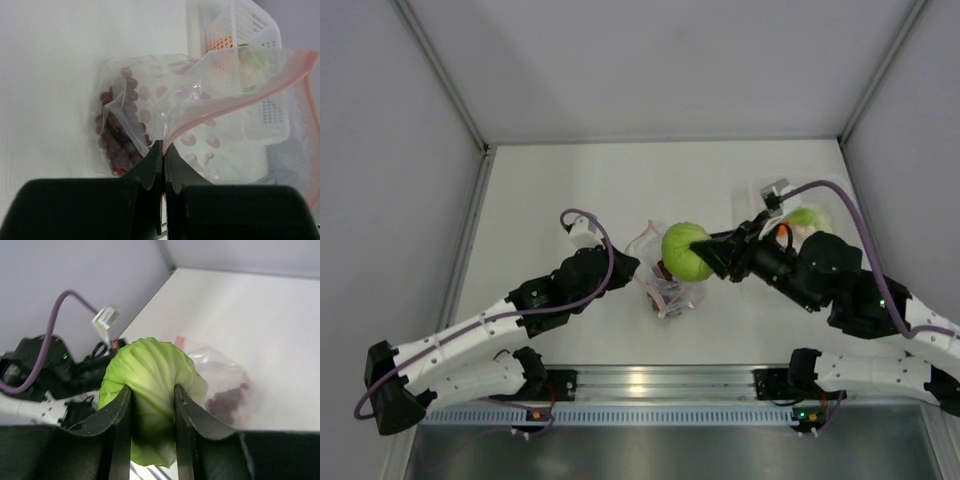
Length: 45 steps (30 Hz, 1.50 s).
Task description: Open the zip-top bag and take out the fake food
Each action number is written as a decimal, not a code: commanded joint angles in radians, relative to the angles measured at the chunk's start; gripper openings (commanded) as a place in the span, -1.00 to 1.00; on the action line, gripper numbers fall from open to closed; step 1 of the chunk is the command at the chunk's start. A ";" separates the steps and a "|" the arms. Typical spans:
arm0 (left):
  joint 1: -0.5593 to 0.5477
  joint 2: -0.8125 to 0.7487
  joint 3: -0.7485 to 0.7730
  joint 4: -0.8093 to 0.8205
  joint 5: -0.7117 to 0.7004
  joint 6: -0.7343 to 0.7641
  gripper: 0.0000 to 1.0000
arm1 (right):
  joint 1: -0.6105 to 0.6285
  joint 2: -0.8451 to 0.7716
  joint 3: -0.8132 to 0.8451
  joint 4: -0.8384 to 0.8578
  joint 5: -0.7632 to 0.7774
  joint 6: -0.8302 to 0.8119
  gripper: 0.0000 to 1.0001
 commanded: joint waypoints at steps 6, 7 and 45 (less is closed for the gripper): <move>0.000 -0.049 -0.017 -0.031 -0.066 -0.016 -1.00 | -0.011 -0.085 0.137 -0.221 0.691 -0.105 -1.00; 0.000 -0.049 -0.017 -0.030 -0.066 -0.014 -1.00 | -0.013 -0.075 0.140 -0.286 0.727 -0.090 -1.00; -0.003 -0.044 0.096 -0.036 0.163 0.090 -1.00 | -1.038 0.042 -0.227 -0.172 -0.131 -0.070 0.55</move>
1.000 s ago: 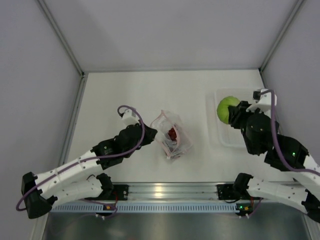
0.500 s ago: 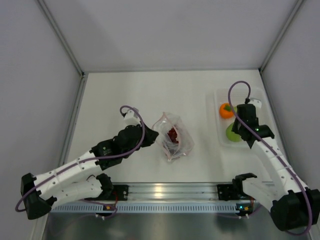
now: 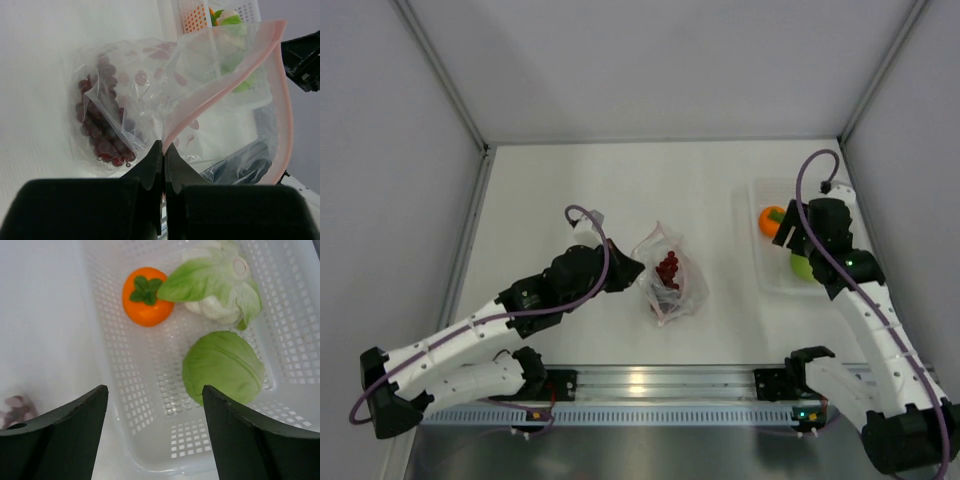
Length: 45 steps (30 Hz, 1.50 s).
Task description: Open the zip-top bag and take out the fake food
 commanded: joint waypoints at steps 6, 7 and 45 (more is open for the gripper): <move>-0.003 0.048 0.117 0.017 0.001 -0.018 -1.00 | 0.052 -0.213 0.147 -0.003 -0.501 0.105 0.18; -0.005 0.052 0.134 0.017 0.001 -0.020 -1.00 | 0.066 -0.228 0.144 0.003 -0.543 0.120 0.15; -0.026 0.181 0.317 0.063 0.040 -0.101 -1.00 | 0.815 0.213 0.158 0.287 0.110 0.330 -0.67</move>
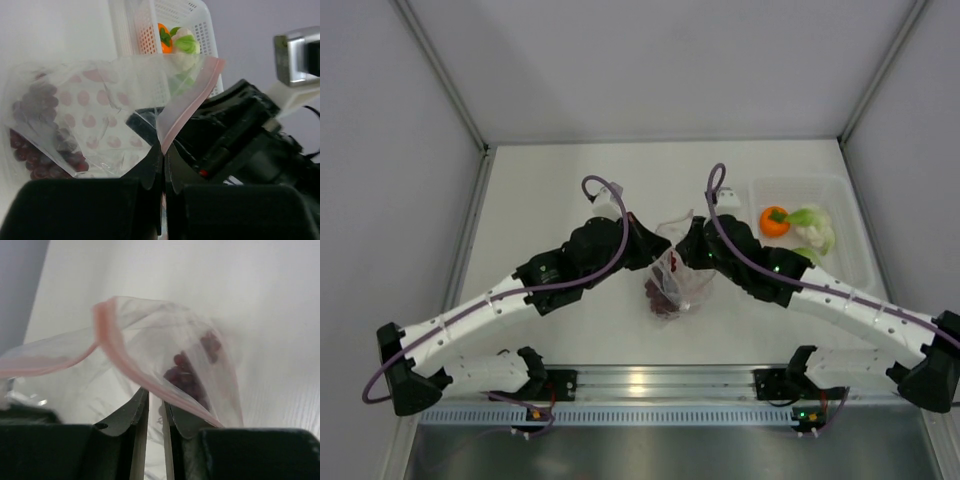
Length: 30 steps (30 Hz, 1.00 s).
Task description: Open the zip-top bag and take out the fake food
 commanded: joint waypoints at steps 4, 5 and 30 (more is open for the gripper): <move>-0.006 -0.037 0.033 0.084 0.062 -0.010 -1.00 | 0.076 0.138 0.032 0.044 0.198 0.030 -0.68; -0.006 -0.032 0.036 0.085 0.065 -0.011 -1.00 | 0.097 0.158 0.049 0.029 0.228 0.029 -0.68; -0.007 -0.222 -0.106 0.114 -0.030 -0.016 -1.00 | 0.047 0.193 -0.170 0.038 0.316 0.020 -0.81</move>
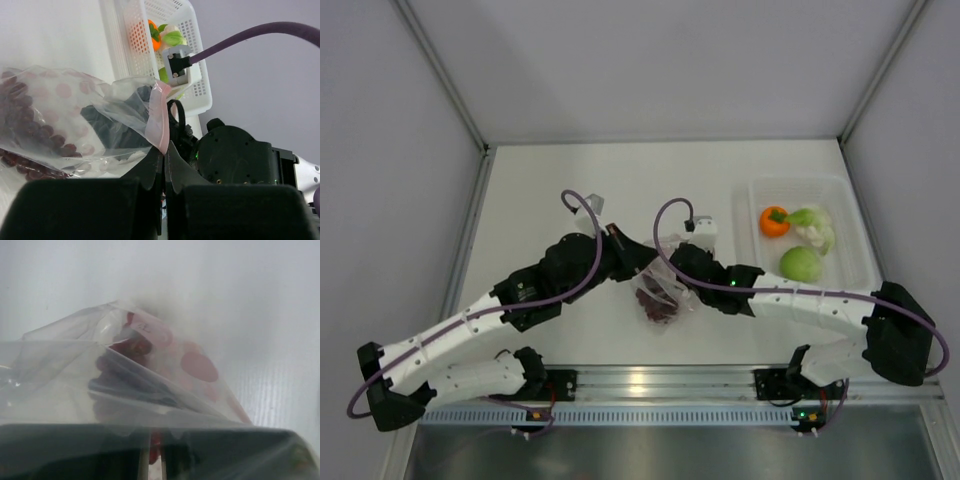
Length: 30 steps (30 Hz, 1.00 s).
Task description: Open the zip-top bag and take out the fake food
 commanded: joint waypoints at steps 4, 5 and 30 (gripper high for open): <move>0.000 -0.069 0.002 0.079 -0.055 0.026 -1.00 | -0.125 -0.061 0.041 -0.300 0.230 -0.145 -0.82; 0.000 -0.069 0.002 0.069 -0.059 0.030 -1.00 | -0.143 -0.071 0.046 -0.332 0.255 -0.156 -0.84; 0.002 0.041 -0.081 0.044 -0.003 0.032 -1.00 | -0.032 -0.109 0.037 -0.483 0.046 -0.152 -0.81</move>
